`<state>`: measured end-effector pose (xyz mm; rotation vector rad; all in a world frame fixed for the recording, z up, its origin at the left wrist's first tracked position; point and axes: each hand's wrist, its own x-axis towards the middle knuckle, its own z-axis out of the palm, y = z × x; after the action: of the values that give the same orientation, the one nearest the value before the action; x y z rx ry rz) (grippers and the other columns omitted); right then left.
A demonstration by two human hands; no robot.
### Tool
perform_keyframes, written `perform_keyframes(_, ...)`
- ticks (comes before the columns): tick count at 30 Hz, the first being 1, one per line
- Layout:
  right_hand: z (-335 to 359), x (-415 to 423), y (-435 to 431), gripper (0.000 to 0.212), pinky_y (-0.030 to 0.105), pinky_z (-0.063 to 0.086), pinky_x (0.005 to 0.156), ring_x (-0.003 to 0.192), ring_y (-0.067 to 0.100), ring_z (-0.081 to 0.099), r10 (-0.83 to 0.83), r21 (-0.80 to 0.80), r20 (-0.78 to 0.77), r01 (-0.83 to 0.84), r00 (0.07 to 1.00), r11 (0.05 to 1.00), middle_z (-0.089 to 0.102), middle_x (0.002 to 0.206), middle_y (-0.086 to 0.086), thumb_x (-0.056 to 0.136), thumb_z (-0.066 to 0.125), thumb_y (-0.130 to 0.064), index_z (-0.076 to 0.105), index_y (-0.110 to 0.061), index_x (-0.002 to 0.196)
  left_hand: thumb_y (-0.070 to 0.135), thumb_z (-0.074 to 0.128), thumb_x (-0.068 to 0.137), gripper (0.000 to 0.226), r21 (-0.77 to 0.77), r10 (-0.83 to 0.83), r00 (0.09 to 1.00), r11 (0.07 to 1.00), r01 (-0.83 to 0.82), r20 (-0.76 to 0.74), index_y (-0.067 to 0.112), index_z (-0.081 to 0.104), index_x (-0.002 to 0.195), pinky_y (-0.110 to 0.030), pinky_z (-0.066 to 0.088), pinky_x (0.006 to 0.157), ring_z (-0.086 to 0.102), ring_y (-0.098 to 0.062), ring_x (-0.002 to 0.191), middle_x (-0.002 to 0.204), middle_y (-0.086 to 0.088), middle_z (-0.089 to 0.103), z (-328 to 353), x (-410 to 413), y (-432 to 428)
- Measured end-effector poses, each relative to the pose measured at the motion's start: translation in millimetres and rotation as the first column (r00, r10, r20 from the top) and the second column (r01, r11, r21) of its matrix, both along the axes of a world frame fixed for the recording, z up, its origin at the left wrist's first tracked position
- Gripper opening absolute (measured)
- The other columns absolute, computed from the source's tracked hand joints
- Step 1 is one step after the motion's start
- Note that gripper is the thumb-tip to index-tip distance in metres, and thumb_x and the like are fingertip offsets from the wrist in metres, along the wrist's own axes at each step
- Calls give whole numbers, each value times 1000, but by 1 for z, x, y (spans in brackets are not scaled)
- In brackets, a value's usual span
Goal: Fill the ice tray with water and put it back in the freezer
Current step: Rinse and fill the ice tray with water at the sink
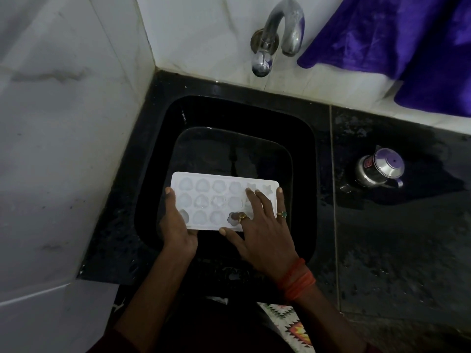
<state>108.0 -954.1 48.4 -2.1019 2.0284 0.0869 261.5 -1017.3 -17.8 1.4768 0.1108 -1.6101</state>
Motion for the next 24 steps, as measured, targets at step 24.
perform_keyframes(24,0,22,7,60,49,-14,121,152,30,16,71,8,48,-72,996,997,25,161,15,96,30,-69,63,-30,128,65,67,89,47,-37,-20,1000,999,19,-11,21,76,104,-41,62,55,80,-27,80,92,-2,82,7,-2,9)
